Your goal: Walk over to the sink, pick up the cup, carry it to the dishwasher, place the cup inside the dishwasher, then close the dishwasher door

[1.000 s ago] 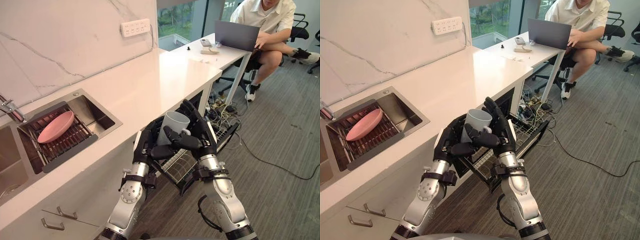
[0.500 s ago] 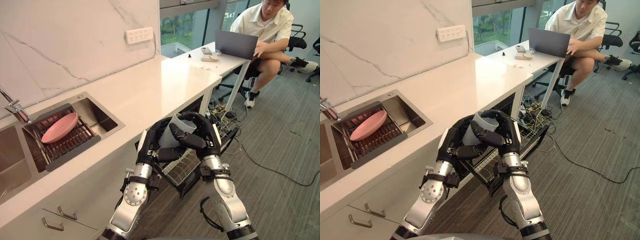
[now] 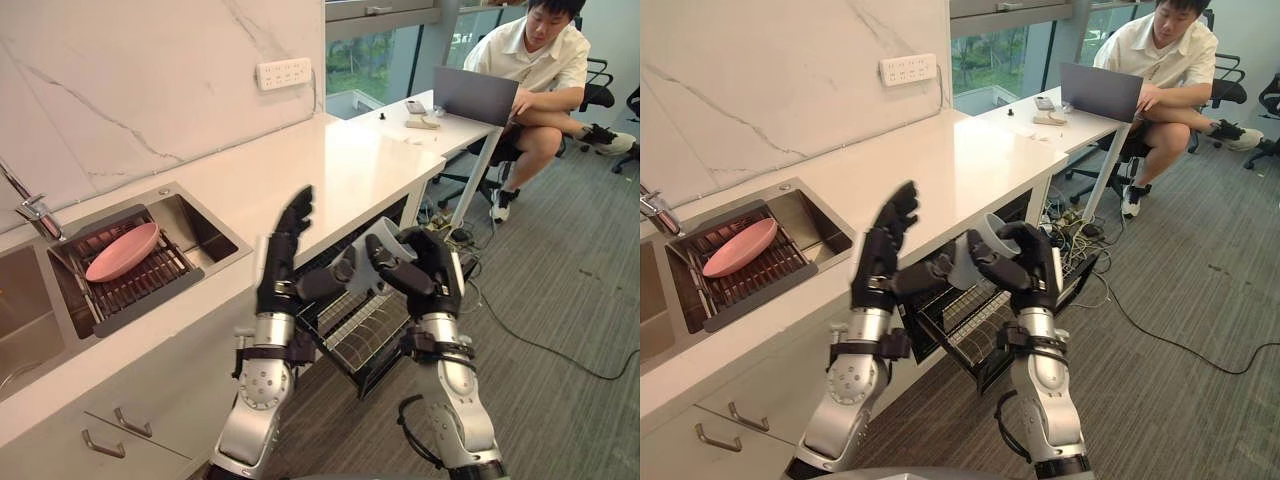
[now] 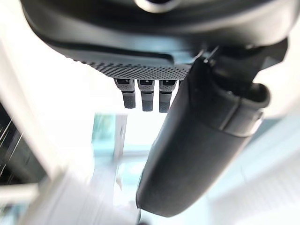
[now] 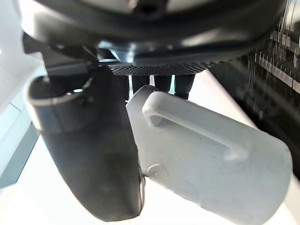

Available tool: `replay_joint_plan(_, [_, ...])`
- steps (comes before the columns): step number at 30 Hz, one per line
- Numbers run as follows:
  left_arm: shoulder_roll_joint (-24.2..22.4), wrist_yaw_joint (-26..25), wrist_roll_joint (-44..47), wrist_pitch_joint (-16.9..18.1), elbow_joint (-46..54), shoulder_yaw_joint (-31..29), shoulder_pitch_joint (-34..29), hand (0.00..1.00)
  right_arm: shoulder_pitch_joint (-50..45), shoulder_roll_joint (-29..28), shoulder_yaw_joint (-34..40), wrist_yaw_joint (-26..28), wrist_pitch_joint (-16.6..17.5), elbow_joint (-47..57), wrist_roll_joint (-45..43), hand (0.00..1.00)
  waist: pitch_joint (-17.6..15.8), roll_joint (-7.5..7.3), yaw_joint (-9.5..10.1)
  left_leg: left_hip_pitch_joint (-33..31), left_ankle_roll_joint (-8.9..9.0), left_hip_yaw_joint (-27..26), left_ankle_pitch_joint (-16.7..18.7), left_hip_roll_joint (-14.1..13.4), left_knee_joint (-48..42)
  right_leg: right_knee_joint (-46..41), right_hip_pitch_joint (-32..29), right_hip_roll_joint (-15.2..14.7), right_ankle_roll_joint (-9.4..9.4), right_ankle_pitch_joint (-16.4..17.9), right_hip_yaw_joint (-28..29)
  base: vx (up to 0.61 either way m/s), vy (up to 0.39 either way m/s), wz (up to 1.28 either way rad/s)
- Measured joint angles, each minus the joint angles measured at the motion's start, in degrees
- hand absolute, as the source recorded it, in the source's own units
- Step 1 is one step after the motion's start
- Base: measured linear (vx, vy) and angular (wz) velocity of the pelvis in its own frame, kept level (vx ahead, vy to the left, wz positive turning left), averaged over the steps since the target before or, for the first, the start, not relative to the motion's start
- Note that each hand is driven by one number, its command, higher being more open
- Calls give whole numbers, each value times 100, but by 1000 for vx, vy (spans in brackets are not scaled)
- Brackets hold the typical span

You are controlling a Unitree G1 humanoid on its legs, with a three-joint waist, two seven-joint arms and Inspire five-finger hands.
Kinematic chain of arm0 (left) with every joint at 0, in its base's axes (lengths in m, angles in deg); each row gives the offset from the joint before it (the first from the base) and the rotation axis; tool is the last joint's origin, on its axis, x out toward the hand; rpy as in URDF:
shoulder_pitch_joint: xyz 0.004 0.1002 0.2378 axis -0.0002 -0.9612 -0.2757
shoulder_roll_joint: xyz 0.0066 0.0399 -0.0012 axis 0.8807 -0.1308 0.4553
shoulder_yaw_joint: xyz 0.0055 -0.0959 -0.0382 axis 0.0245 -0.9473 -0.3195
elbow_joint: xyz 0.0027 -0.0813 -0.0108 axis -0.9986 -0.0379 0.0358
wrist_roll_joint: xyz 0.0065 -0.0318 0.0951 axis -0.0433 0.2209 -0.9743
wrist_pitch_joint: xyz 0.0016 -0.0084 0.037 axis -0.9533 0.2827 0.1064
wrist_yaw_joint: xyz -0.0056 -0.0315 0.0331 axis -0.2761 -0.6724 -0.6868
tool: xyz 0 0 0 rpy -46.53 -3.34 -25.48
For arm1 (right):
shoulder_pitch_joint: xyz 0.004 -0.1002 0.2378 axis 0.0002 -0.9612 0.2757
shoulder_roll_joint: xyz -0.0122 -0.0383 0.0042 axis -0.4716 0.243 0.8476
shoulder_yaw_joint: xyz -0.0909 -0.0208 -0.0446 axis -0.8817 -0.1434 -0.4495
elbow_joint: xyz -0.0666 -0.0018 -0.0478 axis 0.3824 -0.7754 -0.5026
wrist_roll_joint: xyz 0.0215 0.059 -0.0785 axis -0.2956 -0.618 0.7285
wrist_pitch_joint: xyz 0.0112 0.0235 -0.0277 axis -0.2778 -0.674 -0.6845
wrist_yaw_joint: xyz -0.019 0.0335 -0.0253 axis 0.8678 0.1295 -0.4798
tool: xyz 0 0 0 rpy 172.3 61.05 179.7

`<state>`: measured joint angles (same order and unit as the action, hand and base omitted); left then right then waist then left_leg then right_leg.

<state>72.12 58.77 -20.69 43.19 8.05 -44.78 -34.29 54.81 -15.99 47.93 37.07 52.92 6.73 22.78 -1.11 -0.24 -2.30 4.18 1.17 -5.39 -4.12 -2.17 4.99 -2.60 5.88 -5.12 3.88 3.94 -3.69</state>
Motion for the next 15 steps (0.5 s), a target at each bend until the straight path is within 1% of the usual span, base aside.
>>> replay_joint_plan(2, [12, -56, 148, 36, 1, -329, -231, 90, -87, 2, 346, -91, 0, 130, 134, 30, -2, -1, 0, -13, 3, 0, 3, -10, 1, 13, -8, -1, 1, 0, -2, 0, 0, 0])
replay_joint_plan(3, [21, -59, 177, 38, 0, -359, -307, 90, -99, 7, 427, -114, 0, 193, 173, 30, -2, -2, 2, -18, 3, 0, 3, -15, 1, 19, -11, -1, 2, -1, -3, 0, 0, 0])
replay_joint_plan(6, [22, 96, 512, 44, -3, -372, -692, 90, -108, 28, 617, -134, 43, 507, 400, 30, -3, -4, -3, -80, 7, -2, 6, -26, 0, 68, -66, 1, 11, -21, -6, 0, 0, 0])
replay_joint_plan(9, [81, 459, 673, 45, -89, -252, -971, 90, -186, 183, 642, 0, 104, 522, 664, 30, -6, -8, 3, -179, 7, 9, 5, -25, -1, 68, -134, -3, 13, -24, -23, 5, -3, 1])
replay_joint_plan(10, [115, 554, 710, 45, -124, -240, -1005, 90, -196, 238, 637, 39, 107, 449, 711, 30, -6, -9, 3, -211, 6, 15, 5, -24, -2, 67, -159, -4, 14, -24, -32, 4, -7, 8])
replay_joint_plan(12, [252, 911, 744, 51, -456, -128, -1036, 90, -193, 484, 632, 163, 100, -107, 1012, 30, -14, -13, 2, -430, 0, 74, -10, -15, -35, 65, -319, -11, 21, -46, -111, -15, -2, 17])
replay_joint_plan(13, [272, 989, 744, 50, -570, -119, -1037, 90, -188, 540, 630, 184, 85, -282, 1086, 30, -33, -12, 2, -510, -2, 103, -12, -11, -71, 64, -363, -14, 22, -55, -138, -20, 1, 25])
replay_joint_plan(15, [343, 1157, 747, 47, -1015, -171, -1039, 90, -13, 727, 623, 201, -51, -1036, 1418, 30, -315, 3, 8, -803, 0, 221, 9, 0, -337, 36, -489, -27, 21, -90, -250, -38, 4, 25])
